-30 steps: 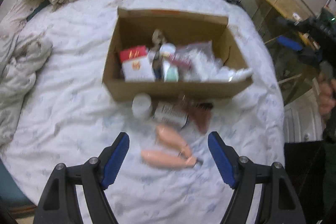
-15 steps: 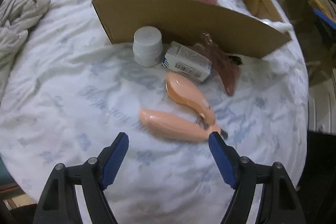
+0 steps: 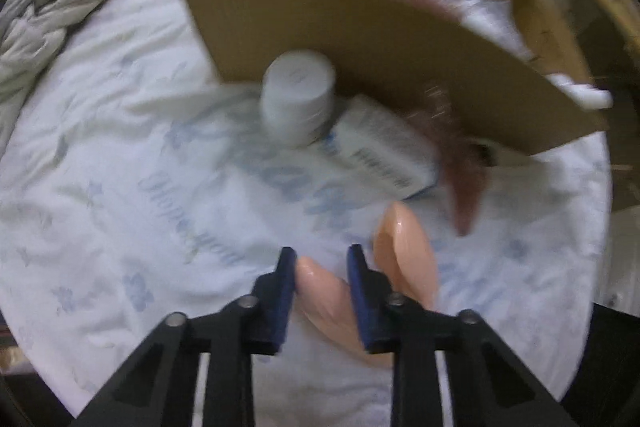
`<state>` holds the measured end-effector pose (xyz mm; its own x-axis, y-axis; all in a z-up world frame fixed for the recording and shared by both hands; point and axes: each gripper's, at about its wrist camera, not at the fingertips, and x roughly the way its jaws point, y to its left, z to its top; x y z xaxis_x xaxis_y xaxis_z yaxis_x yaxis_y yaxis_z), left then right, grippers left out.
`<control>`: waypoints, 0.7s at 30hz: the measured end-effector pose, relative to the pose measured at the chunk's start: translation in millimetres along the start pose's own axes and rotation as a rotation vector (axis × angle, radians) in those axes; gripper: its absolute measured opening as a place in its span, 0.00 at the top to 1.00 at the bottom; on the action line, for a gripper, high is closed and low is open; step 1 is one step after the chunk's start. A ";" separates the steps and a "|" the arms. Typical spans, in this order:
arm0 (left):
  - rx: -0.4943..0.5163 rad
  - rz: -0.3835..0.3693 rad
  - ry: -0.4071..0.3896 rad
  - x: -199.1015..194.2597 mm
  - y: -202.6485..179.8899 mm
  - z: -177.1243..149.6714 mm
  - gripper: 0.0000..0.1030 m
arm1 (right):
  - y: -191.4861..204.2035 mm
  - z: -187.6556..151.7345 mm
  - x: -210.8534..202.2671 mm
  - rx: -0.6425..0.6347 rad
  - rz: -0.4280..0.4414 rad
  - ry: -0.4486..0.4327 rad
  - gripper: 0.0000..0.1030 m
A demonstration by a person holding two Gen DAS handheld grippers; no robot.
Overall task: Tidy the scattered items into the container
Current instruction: 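Grasp the peach plastic clip with the left gripper while the right gripper grasps the pink hand-shaped comb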
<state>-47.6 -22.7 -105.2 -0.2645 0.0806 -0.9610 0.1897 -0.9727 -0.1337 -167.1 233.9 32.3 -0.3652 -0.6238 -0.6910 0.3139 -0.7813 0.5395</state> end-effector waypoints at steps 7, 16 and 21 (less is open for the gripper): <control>0.134 -0.053 -0.099 -61.5 -8.7 -3.2 0.98 | 21.2 -19.4 16.0 -0.146 0.111 0.214 0.37; 0.189 -0.050 -0.112 -78.5 -6.3 -1.7 1.00 | 48.3 -77.7 119.3 -0.371 -0.112 0.492 0.37; 0.055 -0.065 0.012 -35.2 12.8 -6.8 0.67 | 65.7 -96.7 162.1 -0.565 -0.259 0.470 0.37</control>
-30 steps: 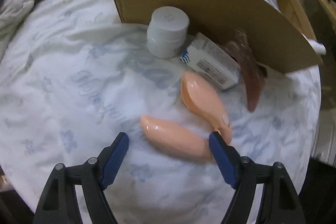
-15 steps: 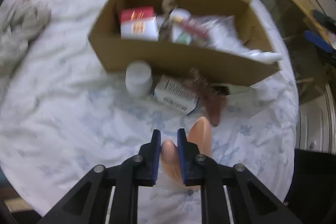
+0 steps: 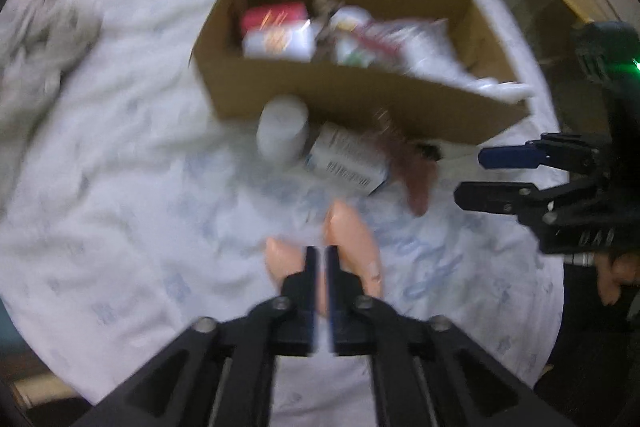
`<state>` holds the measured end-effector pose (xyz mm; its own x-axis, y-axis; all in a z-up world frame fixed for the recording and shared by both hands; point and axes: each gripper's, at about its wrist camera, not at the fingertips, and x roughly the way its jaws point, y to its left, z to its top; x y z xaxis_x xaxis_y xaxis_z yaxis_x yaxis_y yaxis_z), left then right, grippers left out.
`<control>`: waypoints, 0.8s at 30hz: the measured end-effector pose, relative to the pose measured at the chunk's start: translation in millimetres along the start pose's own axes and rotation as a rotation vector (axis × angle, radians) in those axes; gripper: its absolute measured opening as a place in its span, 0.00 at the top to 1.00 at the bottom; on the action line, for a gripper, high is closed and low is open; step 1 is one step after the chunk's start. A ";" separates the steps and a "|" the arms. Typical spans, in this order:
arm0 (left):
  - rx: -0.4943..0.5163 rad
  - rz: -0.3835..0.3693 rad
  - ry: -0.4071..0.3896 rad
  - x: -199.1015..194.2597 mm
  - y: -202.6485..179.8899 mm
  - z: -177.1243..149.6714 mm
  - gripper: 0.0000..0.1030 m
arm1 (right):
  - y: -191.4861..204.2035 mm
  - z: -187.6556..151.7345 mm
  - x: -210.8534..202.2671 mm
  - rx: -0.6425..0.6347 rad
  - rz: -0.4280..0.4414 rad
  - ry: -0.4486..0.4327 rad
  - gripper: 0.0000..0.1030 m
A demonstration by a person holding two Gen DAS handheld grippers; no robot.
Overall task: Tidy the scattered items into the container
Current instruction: 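Grasp the peach plastic clip with the left gripper while the right gripper grasps the pink hand-shaped comb, then carry the peach clip and pink comb into the box and open both grippers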
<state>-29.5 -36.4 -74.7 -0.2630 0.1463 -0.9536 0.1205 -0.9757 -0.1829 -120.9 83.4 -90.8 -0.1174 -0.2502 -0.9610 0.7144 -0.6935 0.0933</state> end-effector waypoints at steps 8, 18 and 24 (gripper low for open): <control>-0.159 -0.006 0.098 54.4 17.2 -1.9 0.38 | 0.1 9.9 36.2 0.004 -0.021 -0.011 0.42; -0.063 0.065 0.008 63.9 -1.7 3.4 0.70 | -25.7 3.0 6.8 0.107 0.128 -0.042 0.55; -0.017 -0.014 -0.053 26.0 -9.7 6.5 0.74 | -49.2 -8.1 -50.7 0.208 0.271 -0.177 0.55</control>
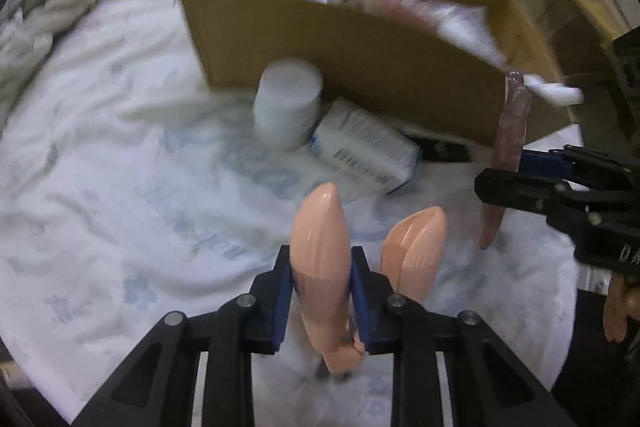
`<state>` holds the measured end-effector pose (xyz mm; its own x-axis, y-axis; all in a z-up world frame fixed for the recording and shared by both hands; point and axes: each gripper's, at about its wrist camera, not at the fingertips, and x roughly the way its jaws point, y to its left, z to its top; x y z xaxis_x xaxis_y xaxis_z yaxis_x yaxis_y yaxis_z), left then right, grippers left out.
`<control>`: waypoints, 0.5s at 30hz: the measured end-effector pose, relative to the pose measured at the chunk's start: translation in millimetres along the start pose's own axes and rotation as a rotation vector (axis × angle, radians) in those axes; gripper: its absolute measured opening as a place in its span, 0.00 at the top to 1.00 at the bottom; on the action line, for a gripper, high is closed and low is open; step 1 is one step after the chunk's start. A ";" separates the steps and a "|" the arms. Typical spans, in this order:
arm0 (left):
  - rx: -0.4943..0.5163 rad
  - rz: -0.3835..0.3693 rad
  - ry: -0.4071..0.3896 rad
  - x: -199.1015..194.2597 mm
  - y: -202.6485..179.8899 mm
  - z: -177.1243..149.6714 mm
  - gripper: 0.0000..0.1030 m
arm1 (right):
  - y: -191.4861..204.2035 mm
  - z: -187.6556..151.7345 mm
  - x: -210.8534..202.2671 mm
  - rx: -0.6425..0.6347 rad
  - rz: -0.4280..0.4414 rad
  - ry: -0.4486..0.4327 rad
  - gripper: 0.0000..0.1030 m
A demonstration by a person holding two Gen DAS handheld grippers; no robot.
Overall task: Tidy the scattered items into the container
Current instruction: 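Carry the peach clip and pink comb into the box and open both grippers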
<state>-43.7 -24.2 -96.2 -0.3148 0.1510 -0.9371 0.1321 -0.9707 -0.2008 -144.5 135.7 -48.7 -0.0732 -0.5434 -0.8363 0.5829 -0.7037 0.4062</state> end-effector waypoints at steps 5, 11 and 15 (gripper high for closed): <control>0.044 -0.059 -0.107 -51.3 -9.4 6.8 0.74 | 3.8 -7.9 -30.2 0.029 0.113 -0.093 0.55; 0.085 -0.074 -0.179 -90.7 -16.8 13.2 0.74 | 13.1 -5.1 -49.1 0.049 0.145 -0.175 0.55; 0.086 -0.065 -0.218 -108.9 -13.1 22.0 0.74 | 3.8 5.8 -69.1 0.080 0.147 -0.225 0.55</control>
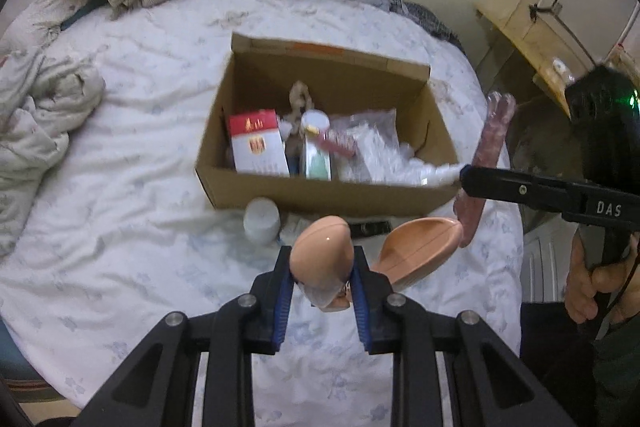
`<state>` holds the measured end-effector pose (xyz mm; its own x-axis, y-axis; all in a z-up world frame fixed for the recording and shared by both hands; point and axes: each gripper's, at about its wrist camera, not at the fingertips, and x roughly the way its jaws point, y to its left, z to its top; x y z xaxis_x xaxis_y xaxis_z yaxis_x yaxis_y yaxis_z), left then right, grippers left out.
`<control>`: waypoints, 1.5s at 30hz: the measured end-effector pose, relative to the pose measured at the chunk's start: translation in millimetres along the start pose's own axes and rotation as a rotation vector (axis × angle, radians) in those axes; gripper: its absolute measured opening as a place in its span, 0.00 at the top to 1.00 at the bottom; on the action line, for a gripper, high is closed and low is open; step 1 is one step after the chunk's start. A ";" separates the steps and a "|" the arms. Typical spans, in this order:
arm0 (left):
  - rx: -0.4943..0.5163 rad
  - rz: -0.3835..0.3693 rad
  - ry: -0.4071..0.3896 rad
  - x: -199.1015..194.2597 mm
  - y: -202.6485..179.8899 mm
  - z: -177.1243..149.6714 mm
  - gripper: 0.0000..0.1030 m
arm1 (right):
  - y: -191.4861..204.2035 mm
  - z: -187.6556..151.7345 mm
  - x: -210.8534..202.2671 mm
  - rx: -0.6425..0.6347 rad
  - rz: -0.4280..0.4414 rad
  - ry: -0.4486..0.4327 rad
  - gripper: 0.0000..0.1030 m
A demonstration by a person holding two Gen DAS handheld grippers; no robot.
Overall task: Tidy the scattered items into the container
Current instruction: 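Carry the peach clip and pink comb into the box and open both grippers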
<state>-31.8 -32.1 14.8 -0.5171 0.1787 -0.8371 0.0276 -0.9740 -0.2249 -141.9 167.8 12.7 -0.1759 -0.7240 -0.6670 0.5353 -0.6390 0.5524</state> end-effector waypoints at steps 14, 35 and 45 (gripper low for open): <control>0.021 0.062 -0.074 20.4 -0.9 82.5 0.74 | -54.8 38.9 41.2 0.153 -0.113 -0.008 0.55; 0.002 0.205 -0.015 116.6 -6.6 129.3 0.20 | -60.2 46.5 46.7 0.135 -0.303 0.002 0.25; -0.053 0.159 -0.095 77.2 4.6 125.2 0.20 | -54.9 46.5 44.8 0.134 -0.278 0.011 0.25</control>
<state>-178.7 -40.2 11.5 -0.5808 0.0069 -0.8141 0.1588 -0.9798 -0.1217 -217.6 158.4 -24.2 -0.2907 -0.5142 -0.8069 0.3545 -0.8412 0.4083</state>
